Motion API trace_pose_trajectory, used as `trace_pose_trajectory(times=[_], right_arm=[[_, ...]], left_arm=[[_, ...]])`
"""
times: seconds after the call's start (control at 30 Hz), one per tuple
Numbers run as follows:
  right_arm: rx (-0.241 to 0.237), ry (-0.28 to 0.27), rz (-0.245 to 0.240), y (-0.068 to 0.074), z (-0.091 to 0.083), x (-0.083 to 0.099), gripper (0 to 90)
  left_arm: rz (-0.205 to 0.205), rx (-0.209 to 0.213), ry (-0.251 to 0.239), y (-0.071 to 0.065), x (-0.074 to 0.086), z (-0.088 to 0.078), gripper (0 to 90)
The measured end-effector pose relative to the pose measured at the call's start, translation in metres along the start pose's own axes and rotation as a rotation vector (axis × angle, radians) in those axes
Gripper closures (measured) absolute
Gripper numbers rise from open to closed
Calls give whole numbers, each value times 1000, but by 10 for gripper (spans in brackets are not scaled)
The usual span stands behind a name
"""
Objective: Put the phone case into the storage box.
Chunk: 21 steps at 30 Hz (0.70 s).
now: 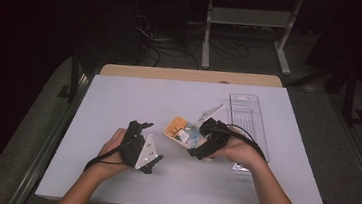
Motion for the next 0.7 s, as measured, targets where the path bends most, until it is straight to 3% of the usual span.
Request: trace_pose_trajectory(times=[0.23,0.7], right_arm=[[1,1,0,0,0,0,102],[-2,1,4,1,0,0,102]], left_arm=[[72,-37,12,-3,-1,0,0],[171,-103,13,-6,-1,1,0]])
Point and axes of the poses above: each handheld gripper's, and its own axes: z roughly forward along the jaws, x roughly out of its underside, y roughly to its left, the point moved 6 cm from there along z, roughly forward along the jaws, and after that the axes turned 9 degrees about -z, right-handed, at the moved point
